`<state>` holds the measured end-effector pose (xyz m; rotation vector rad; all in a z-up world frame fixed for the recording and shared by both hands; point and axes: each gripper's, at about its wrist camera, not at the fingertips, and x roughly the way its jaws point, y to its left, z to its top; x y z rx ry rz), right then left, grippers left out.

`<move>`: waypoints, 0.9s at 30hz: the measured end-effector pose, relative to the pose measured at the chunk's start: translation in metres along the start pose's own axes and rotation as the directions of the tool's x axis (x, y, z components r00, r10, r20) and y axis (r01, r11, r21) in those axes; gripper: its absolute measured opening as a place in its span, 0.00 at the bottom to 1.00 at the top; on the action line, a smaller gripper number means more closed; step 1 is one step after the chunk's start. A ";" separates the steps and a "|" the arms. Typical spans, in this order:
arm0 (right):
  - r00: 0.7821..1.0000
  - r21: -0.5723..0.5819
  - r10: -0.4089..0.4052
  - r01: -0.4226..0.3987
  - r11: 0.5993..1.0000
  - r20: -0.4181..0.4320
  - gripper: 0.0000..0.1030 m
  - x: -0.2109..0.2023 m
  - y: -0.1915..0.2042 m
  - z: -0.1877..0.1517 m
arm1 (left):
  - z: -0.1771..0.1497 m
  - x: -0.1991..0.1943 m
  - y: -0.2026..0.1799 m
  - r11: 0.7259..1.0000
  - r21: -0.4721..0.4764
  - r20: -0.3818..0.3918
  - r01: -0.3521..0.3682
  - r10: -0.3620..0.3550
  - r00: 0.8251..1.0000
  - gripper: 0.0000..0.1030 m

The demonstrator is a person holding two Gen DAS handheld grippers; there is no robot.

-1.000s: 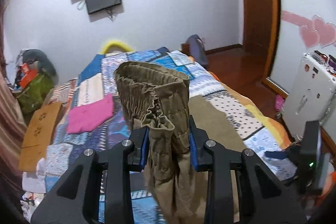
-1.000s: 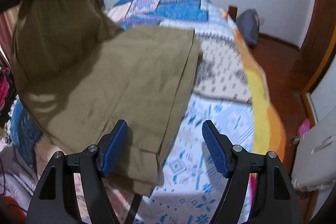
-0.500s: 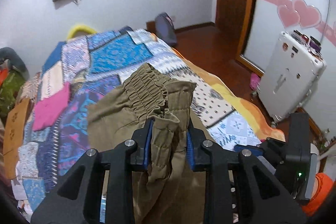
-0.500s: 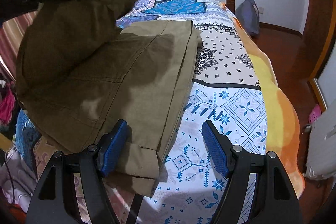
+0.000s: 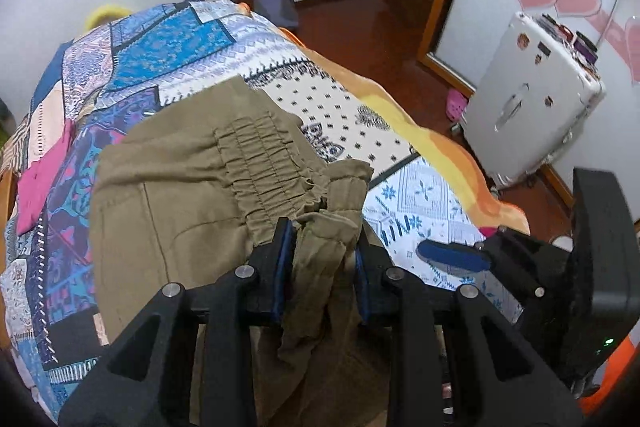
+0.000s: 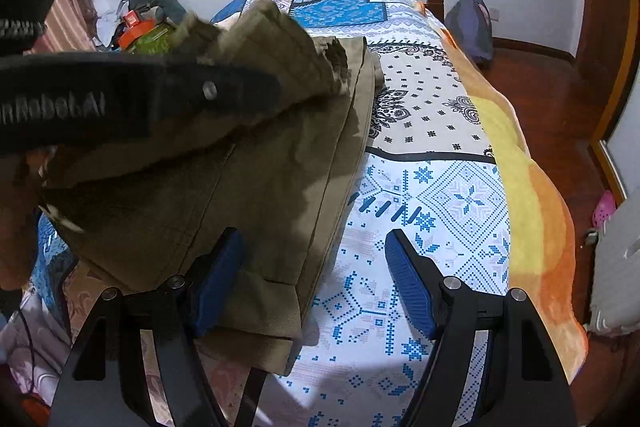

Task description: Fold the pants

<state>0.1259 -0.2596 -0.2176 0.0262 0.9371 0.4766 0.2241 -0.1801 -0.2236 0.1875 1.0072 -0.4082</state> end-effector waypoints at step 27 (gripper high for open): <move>0.992 -0.018 -0.090 0.092 0.996 0.092 0.68 -0.038 -0.003 0.024 | 0.009 -0.067 0.073 0.990 -0.133 0.111 -0.042 0.057 0.992 0.60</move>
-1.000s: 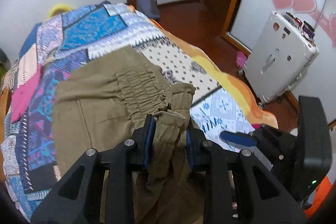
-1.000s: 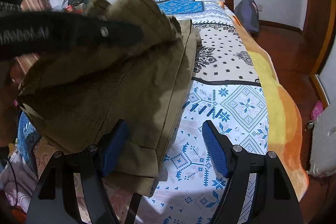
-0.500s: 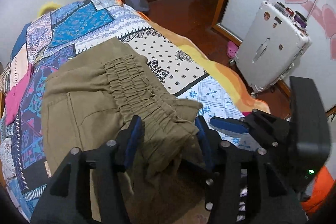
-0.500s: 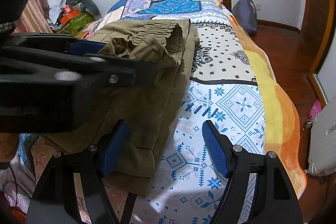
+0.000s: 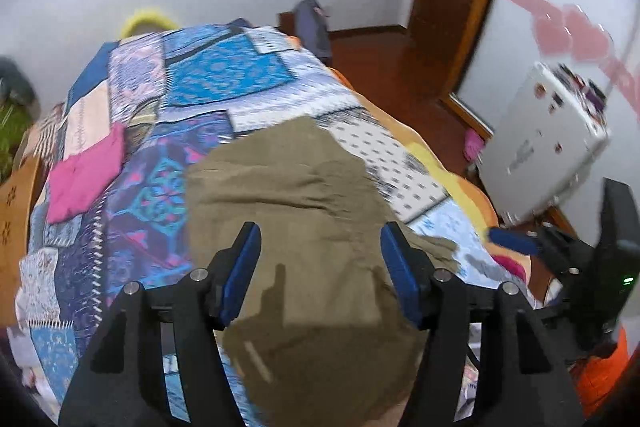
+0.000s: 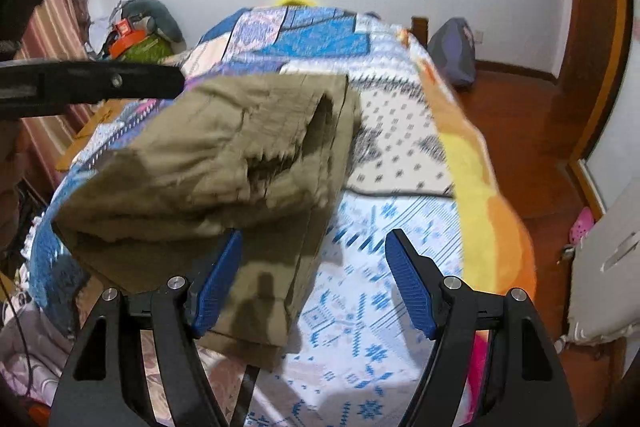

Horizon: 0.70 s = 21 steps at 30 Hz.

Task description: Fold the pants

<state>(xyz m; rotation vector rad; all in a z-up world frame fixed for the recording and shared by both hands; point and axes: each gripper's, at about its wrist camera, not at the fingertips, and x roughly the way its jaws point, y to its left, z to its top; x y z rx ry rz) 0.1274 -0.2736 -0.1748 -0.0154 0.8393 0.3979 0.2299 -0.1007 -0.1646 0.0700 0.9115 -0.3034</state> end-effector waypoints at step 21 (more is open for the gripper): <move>0.999 -0.013 -0.010 0.010 1.000 -0.034 0.68 0.048 0.019 0.021 | 0.022 0.115 0.135 0.976 -0.213 -0.191 -0.054 0.012 0.982 0.61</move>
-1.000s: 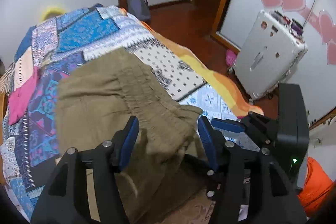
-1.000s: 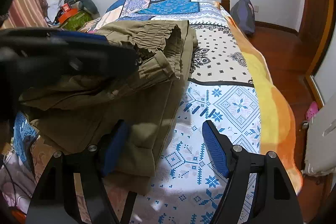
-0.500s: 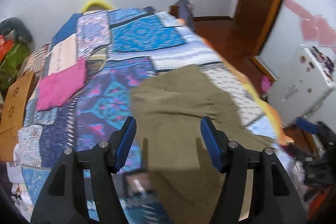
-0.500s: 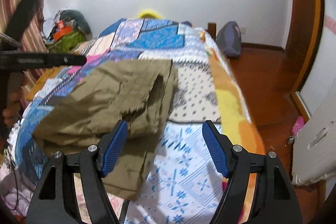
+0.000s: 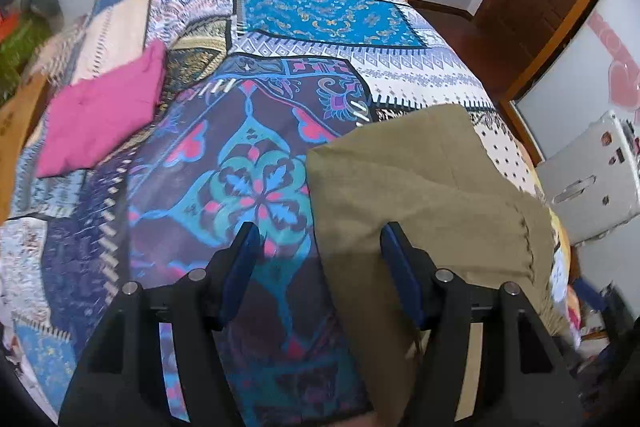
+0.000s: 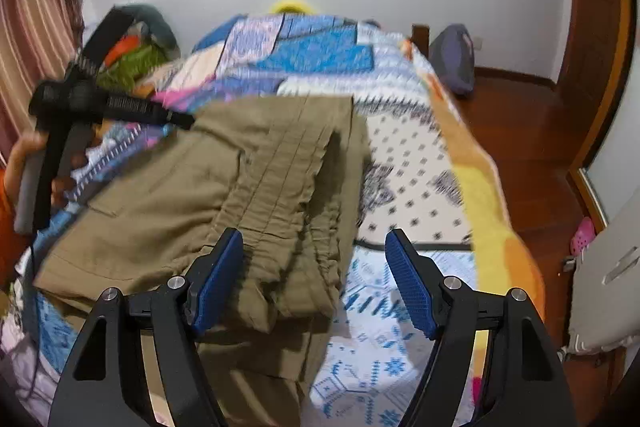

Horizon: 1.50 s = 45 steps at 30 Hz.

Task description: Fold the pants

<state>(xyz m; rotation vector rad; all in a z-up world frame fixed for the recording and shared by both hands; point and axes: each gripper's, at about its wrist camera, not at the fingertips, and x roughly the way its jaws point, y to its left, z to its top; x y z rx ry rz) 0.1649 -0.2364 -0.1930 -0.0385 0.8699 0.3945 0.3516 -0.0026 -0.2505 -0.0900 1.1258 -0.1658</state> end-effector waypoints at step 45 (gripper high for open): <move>0.984 0.020 0.176 -0.176 0.984 0.016 0.64 -0.004 0.029 0.015 | -0.150 -0.091 0.093 0.965 -0.130 0.123 -0.229 0.244 0.962 0.06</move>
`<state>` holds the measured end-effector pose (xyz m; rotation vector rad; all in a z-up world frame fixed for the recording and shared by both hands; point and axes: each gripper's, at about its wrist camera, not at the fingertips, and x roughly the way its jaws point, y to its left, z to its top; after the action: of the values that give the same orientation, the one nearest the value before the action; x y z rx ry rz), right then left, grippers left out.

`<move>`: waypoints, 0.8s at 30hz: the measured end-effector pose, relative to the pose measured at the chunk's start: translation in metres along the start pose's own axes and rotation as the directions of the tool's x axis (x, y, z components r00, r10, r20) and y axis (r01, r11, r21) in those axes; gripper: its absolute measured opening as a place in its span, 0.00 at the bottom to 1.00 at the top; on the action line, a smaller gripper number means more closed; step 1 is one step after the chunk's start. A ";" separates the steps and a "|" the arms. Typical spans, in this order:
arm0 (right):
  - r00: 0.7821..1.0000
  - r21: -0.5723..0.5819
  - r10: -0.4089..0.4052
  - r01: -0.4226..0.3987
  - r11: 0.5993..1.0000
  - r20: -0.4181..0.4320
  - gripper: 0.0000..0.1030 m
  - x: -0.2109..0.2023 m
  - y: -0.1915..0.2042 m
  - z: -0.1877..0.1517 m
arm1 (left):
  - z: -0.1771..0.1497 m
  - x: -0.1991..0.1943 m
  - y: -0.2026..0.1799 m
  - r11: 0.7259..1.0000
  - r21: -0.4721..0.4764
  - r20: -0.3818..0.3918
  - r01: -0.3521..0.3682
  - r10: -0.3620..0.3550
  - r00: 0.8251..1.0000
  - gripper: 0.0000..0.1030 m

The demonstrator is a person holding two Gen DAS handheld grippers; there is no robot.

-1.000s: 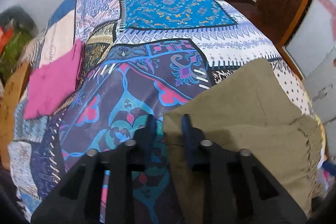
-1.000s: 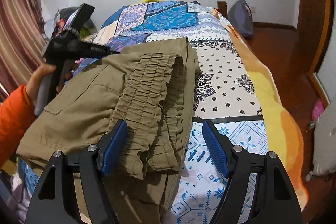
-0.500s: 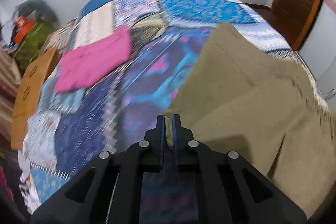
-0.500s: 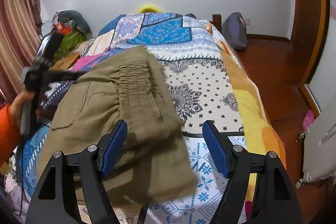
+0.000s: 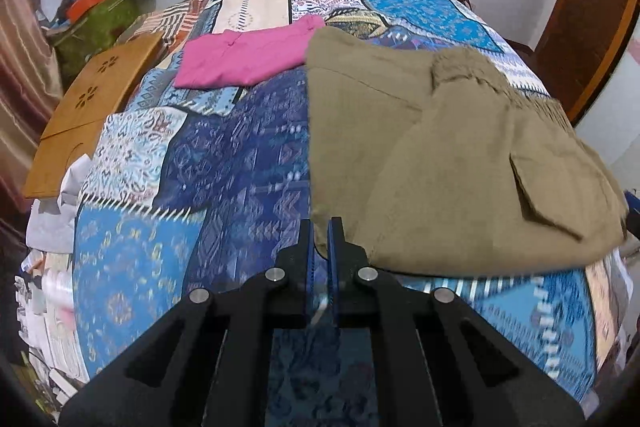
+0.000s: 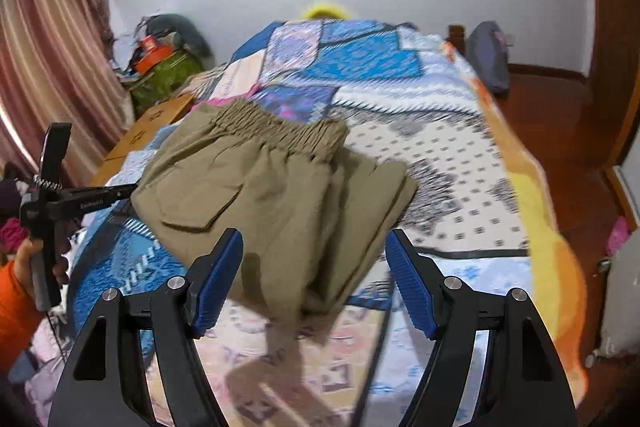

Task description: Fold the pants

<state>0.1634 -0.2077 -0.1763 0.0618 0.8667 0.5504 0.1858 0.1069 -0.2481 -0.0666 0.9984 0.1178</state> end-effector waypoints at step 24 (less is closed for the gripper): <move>0.998 -0.082 -0.052 0.053 0.995 0.018 0.40 0.033 -0.008 0.055 | 0.076 -0.029 -0.028 0.976 0.085 0.046 0.199 -0.203 0.978 0.13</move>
<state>0.2250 -0.1894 -0.1656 -0.0316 0.8270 0.5350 0.2371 0.0851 -0.1822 -0.0902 0.9353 -0.1056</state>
